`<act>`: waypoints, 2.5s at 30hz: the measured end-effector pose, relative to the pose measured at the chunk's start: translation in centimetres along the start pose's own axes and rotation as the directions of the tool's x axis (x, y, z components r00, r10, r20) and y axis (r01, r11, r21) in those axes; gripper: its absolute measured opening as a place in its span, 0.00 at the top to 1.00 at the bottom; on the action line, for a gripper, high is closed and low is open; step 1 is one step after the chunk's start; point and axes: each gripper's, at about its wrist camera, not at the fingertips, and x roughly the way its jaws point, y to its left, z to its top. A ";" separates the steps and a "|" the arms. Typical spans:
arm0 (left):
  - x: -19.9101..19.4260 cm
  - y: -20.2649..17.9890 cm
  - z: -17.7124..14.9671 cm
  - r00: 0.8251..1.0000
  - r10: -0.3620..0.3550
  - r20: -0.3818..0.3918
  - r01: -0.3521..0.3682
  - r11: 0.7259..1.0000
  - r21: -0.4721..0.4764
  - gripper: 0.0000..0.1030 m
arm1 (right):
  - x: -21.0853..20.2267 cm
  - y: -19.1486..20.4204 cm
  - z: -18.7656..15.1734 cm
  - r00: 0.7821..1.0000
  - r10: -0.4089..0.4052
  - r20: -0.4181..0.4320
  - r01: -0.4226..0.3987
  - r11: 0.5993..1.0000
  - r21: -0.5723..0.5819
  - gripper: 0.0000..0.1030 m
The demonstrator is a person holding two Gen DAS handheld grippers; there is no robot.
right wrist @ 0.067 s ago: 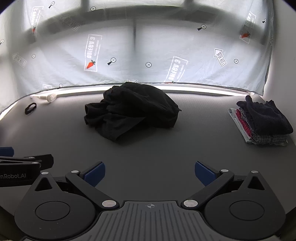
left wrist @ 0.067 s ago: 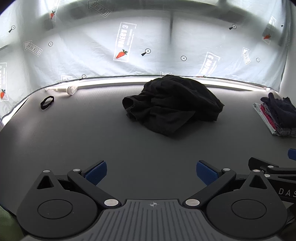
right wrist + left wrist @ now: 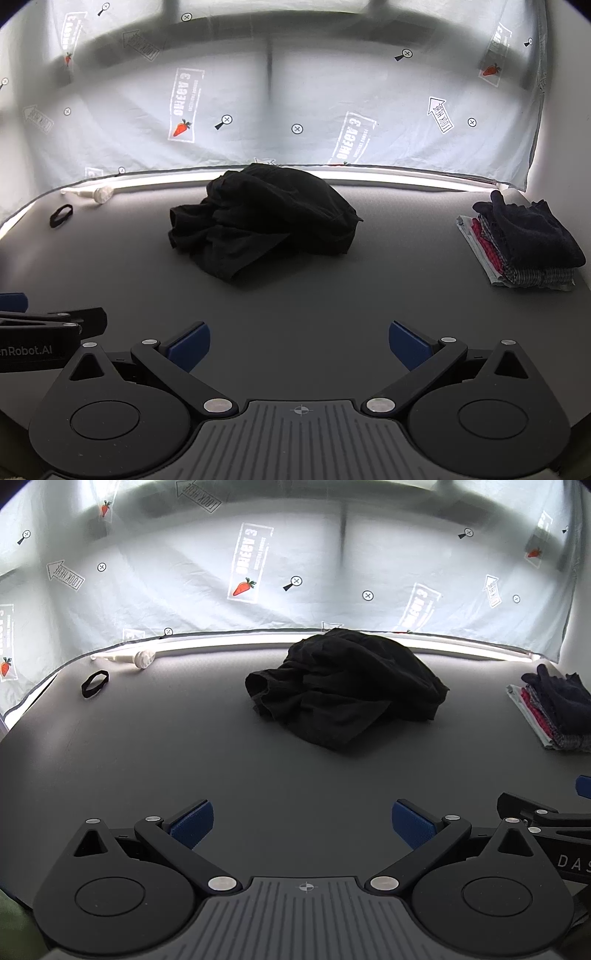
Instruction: Fold clothes
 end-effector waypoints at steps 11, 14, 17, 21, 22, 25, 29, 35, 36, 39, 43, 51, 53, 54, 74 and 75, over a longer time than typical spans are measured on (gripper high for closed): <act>0.7 -0.5 0.1 1.000 -0.004 -0.011 0.004 1.000 0.003 0.00 | 0.3 0.2 0.2 1.000 -0.028 -0.012 0.028 0.999 -0.021 0.00; 0.8 -0.7 0.2 1.000 -0.009 -0.015 0.009 1.000 0.003 0.00 | 0.3 0.3 0.2 1.000 -0.019 -0.015 0.019 1.000 -0.015 0.00; 0.9 -0.8 0.4 1.000 -0.010 -0.016 0.010 1.000 0.004 0.00 | 0.4 -0.1 0.2 1.000 -0.016 -0.016 0.016 1.000 -0.009 0.00; 1.0 -0.9 0.8 1.000 -0.010 -0.019 0.010 1.000 0.004 0.00 | 0.4 -0.4 0.1 1.000 -0.007 -0.015 0.006 1.000 -0.006 0.00; 1.0 -1.0 0.8 1.000 -0.010 -0.019 0.010 1.000 0.004 0.00 | 0.5 -0.4 0.1 1.000 -0.007 -0.015 0.006 1.000 -0.008 0.00; 1.0 -0.9 0.8 1.000 -0.009 -0.018 0.009 1.000 0.002 0.00 | 0.4 -0.2 0.2 1.000 -0.006 -0.013 0.006 1.000 -0.008 0.00; 1.0 -0.9 0.9 1.000 -0.009 -0.019 0.009 1.000 0.001 0.00 | 0.5 -0.2 -0.2 1.000 -0.005 -0.012 0.005 1.000 -0.009 0.00; 0.9 -1.0 1.0 1.000 -0.007 -0.020 0.007 1.000 0.000 0.00 | 0.4 -0.2 0.1 1.000 -0.004 -0.015 0.004 1.000 -0.011 0.00; 0.9 -1.0 1.0 1.000 -0.006 -0.020 0.006 1.000 -0.001 0.00 | 0.5 -0.2 0.1 1.000 -0.004 -0.016 0.004 1.000 -0.011 0.00; 1.0 -1.1 1.0 1.000 -0.007 -0.022 0.007 1.000 0.003 0.00 | 0.5 -0.3 0.0 1.000 -0.002 -0.017 0.002 1.000 -0.009 0.00; 1.1 -1.3 1.0 1.000 -0.010 -0.027 0.010 1.000 0.005 0.00 | 0.5 -0.5 0.1 1.000 -0.002 -0.021 0.002 1.000 -0.003 0.00; 1.4 -1.1 1.0 0.999 -0.015 -0.030 0.015 1.000 0.001 0.00 | 0.9 -0.9 0.2 0.999 0.002 -0.032 -0.002 1.000 0.002 0.00; 1.5 -0.9 1.2 0.999 -0.033 -0.021 0.033 0.999 -0.002 0.00 | 1.1 -0.9 0.3 0.999 0.007 -0.032 -0.007 1.000 0.002 0.00; 1.5 -0.8 1.4 0.999 -0.045 -0.015 0.045 0.999 -0.003 0.01 | 1.2 -1.0 0.4 1.000 0.005 -0.025 -0.005 1.000 0.002 0.00; 10.5 -5.0 5.2 0.987 -0.115 -0.108 0.117 0.993 0.010 0.11 | 8.9 -6.2 3.0 0.997 0.032 -0.077 -0.028 0.998 0.053 0.08; 11.1 -5.5 5.6 0.988 -0.118 -0.104 0.120 0.993 0.012 0.11 | 9.5 -6.6 3.3 0.996 0.034 -0.076 -0.031 0.998 0.051 0.08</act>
